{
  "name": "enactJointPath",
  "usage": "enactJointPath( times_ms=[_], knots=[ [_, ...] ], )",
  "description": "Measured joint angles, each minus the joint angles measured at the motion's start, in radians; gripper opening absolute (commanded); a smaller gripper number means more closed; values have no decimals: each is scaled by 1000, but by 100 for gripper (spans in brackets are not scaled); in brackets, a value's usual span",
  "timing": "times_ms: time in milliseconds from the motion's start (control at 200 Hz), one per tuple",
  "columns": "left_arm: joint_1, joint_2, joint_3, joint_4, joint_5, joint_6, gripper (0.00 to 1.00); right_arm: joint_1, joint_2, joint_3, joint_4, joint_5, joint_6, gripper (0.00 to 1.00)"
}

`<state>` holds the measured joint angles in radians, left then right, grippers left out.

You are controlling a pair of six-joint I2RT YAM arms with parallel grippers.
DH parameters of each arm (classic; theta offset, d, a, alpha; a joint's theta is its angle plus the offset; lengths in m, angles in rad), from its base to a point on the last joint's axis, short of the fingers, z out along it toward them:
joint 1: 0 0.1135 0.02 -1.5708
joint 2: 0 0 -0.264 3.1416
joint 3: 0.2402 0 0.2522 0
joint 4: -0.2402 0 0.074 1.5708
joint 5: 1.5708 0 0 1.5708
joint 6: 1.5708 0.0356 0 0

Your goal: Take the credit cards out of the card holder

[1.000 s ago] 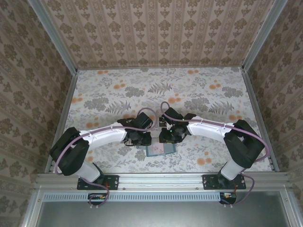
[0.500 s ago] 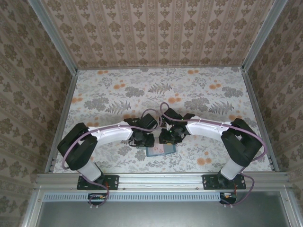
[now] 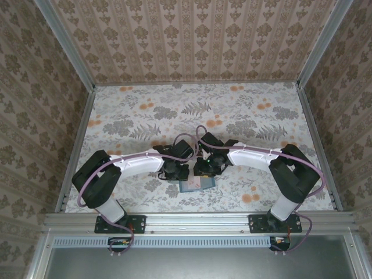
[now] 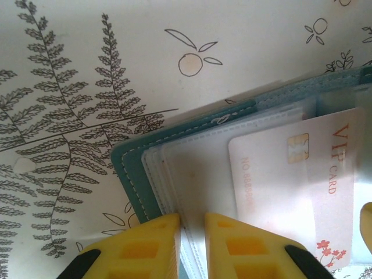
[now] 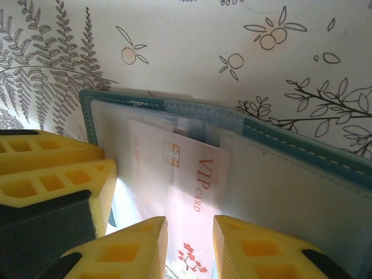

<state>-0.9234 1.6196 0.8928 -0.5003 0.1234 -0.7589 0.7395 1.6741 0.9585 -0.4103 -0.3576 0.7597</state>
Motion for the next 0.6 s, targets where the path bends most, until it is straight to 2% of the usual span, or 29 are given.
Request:
enactJointPath(
  times_ms=[600],
  knots=[
    [0,0,-5,27,8,0,15,-2,34,-24,13,6,0,30]
  ],
)
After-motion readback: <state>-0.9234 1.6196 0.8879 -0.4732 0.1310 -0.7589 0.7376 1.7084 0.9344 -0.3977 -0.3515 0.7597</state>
